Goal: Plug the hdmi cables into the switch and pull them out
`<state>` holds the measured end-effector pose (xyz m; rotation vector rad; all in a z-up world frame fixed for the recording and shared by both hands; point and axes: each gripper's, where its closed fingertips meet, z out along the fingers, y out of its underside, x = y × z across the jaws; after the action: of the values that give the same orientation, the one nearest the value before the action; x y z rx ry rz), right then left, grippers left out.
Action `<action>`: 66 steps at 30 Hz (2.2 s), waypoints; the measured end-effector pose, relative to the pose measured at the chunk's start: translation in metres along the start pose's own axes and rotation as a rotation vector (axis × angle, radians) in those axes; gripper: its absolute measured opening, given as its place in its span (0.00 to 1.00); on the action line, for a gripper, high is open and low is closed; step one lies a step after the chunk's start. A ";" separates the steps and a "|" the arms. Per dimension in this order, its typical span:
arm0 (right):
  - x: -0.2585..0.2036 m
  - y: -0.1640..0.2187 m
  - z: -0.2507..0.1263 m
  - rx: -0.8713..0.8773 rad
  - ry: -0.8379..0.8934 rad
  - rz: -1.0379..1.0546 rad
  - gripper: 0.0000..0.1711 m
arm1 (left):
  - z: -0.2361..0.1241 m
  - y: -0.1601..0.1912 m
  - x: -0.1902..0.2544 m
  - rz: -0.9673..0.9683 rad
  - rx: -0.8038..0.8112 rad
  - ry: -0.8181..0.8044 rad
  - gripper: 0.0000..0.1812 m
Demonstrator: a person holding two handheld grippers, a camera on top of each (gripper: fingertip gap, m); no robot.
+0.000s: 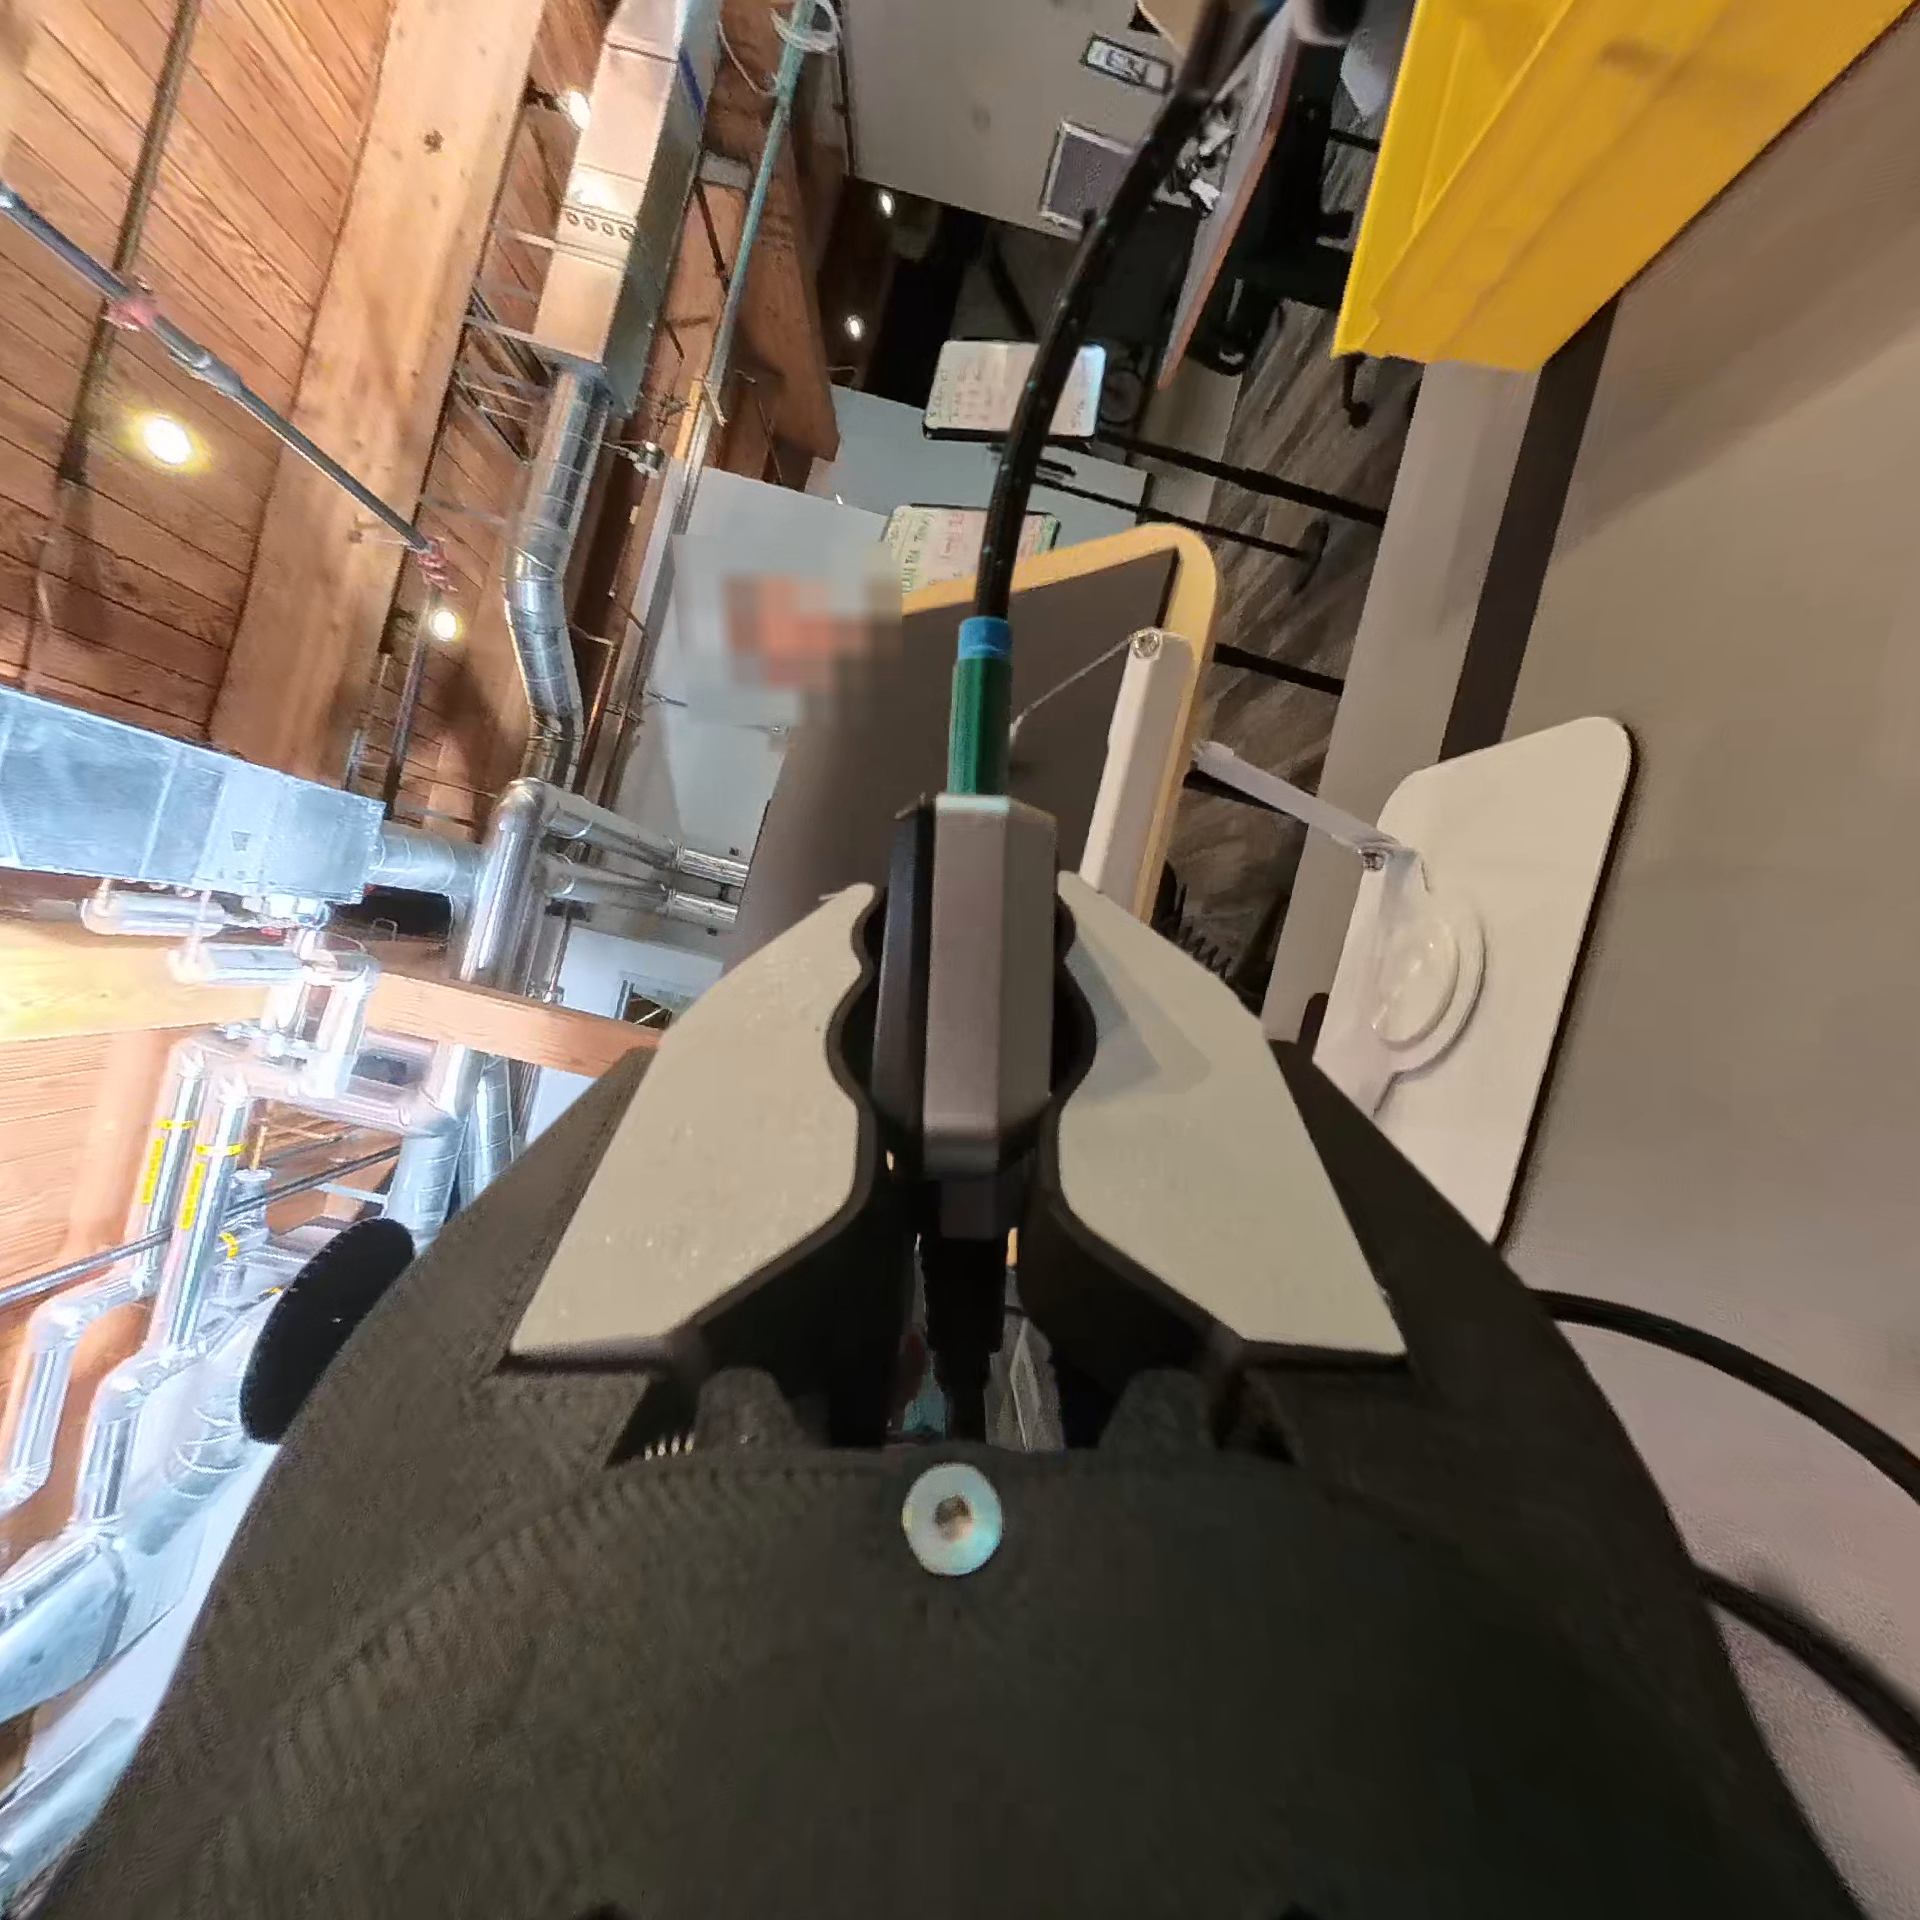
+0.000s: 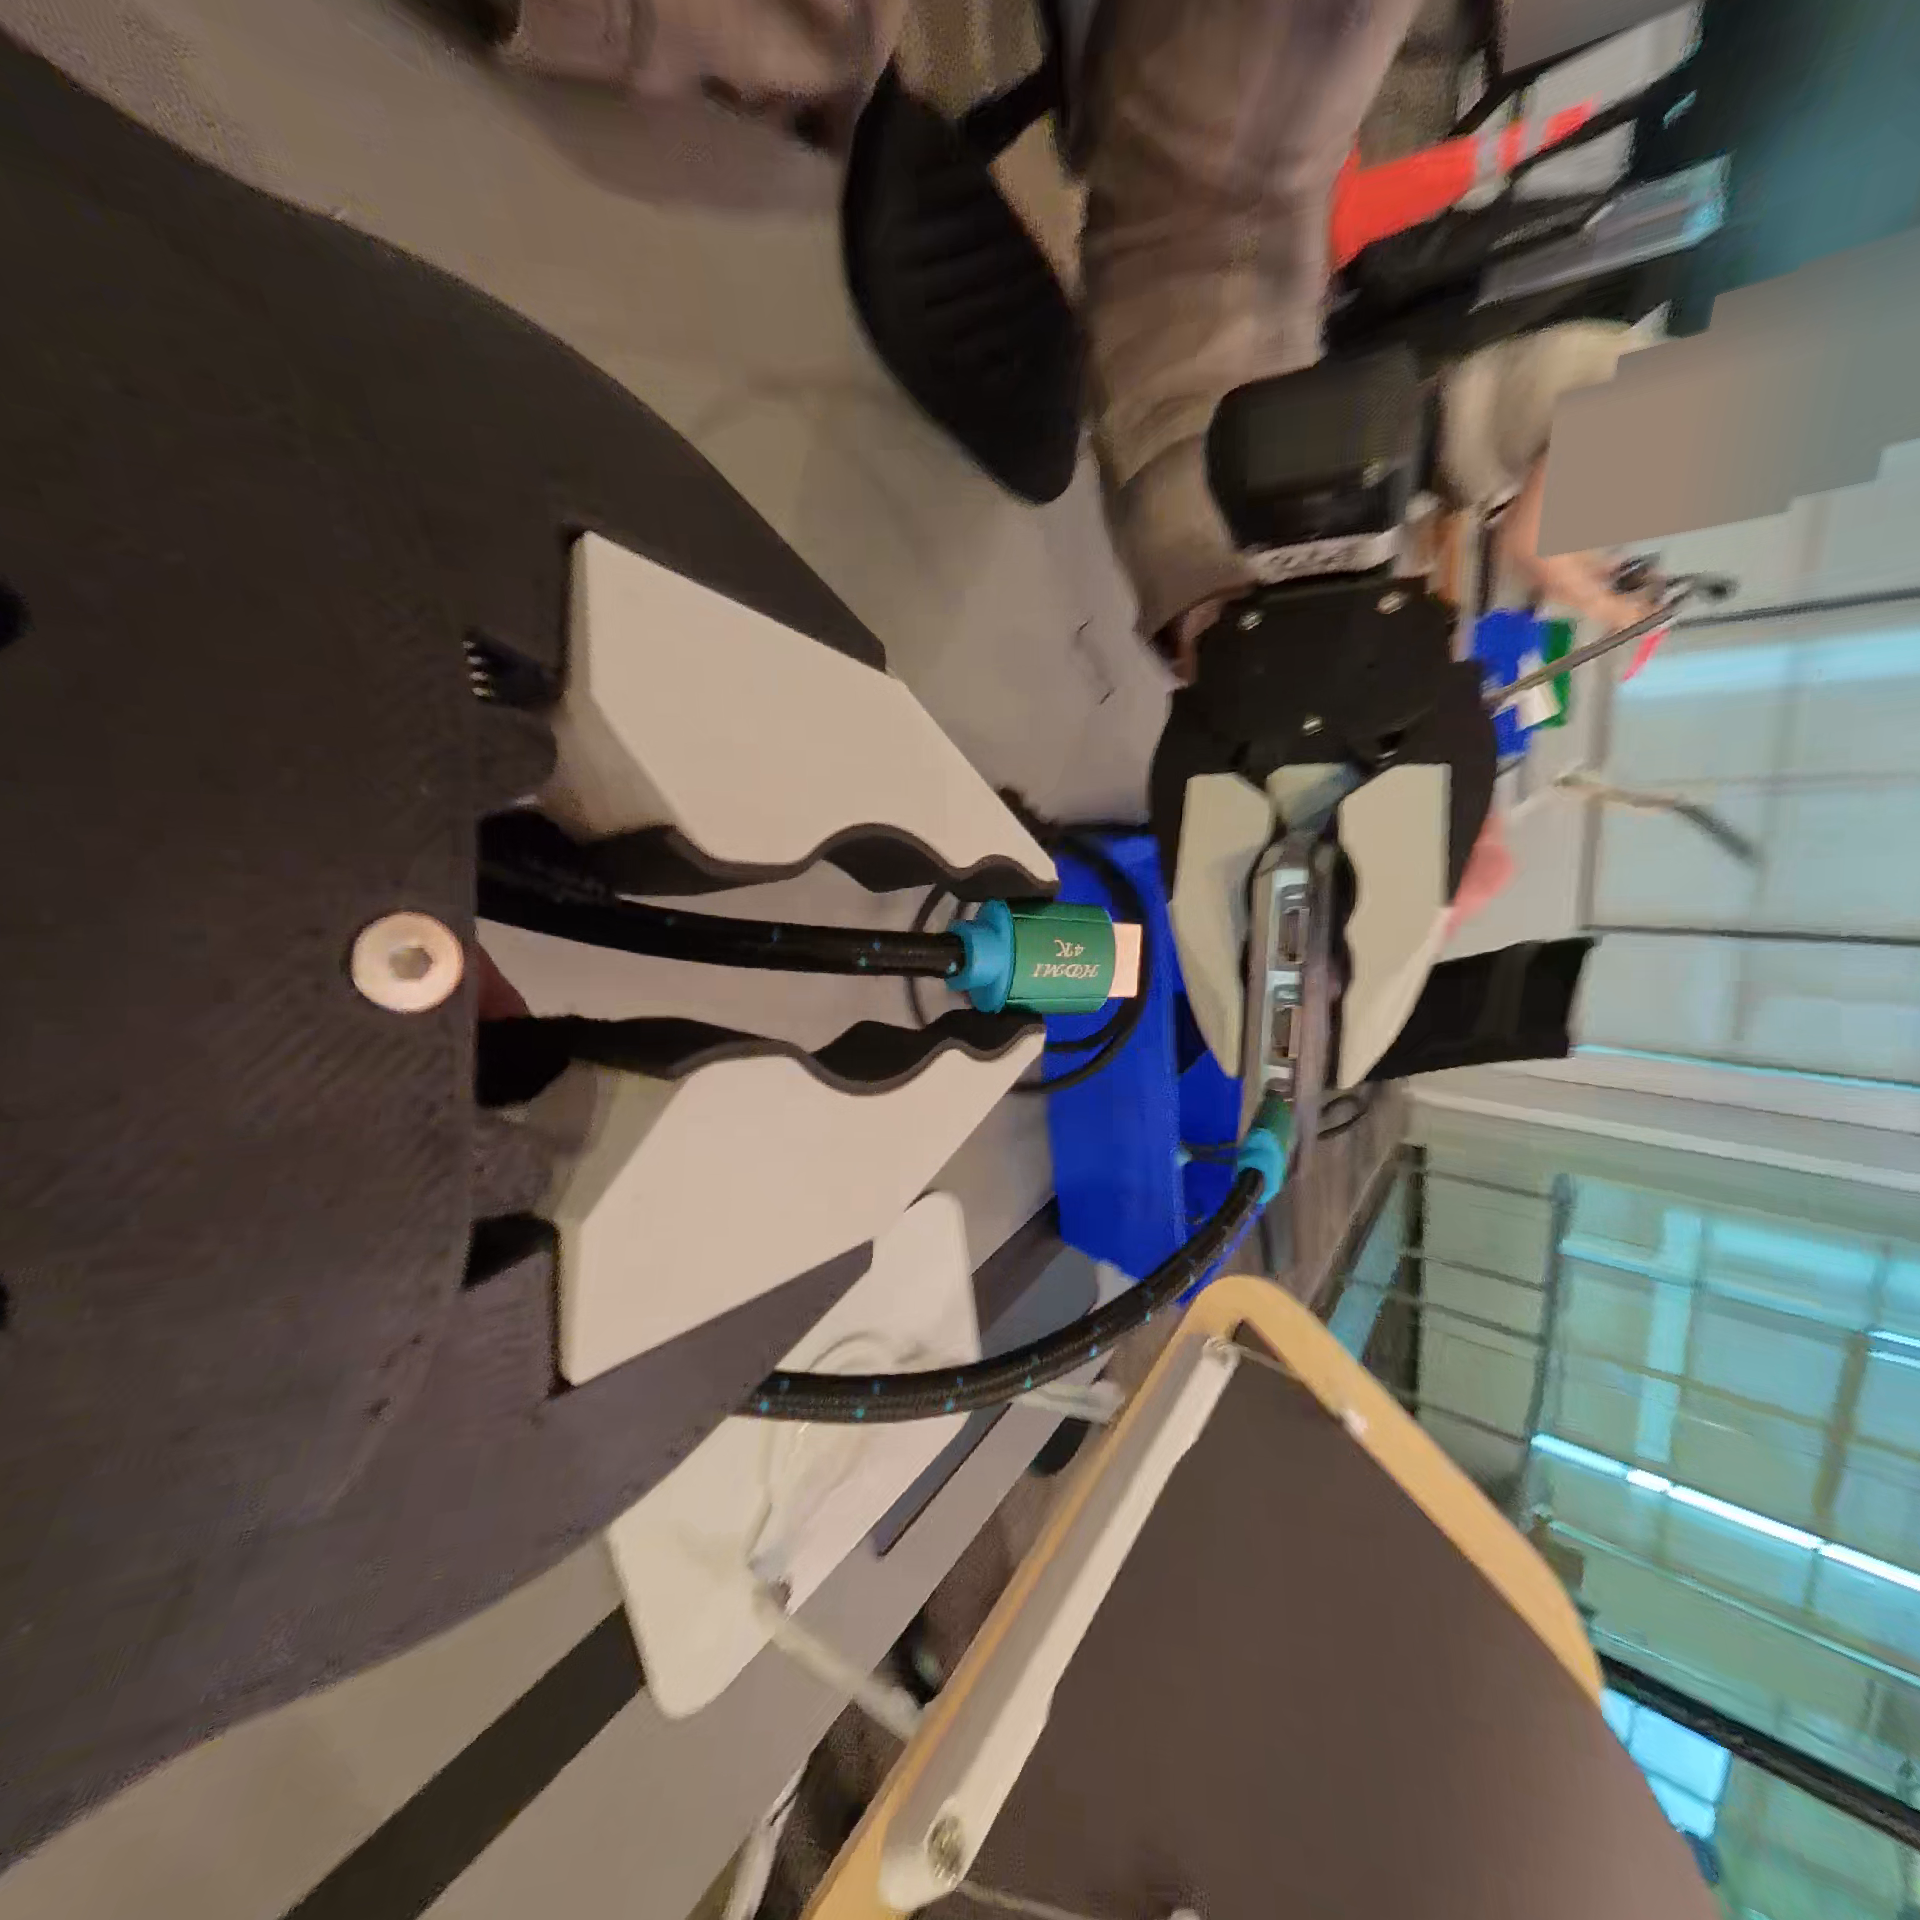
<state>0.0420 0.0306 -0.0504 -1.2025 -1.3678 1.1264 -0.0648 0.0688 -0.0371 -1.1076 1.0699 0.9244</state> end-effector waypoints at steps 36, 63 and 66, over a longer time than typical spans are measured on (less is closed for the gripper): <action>0.042 0.078 -0.047 -0.273 0.287 -0.099 0.11 | 0.068 0.062 0.186 0.098 -0.280 0.370 0.15; 0.104 0.048 -0.078 -0.115 0.607 -0.095 0.11 | -0.067 -0.047 0.080 -1.186 0.089 0.934 0.51; 0.113 0.035 -0.079 -0.101 0.677 -0.143 0.11 | -0.088 -0.082 0.080 -1.325 0.182 0.986 0.53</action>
<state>0.1185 0.1497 -0.0671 -1.3670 -0.9678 0.4753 0.0152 -0.0298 -0.1046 -1.7604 0.8147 -0.8365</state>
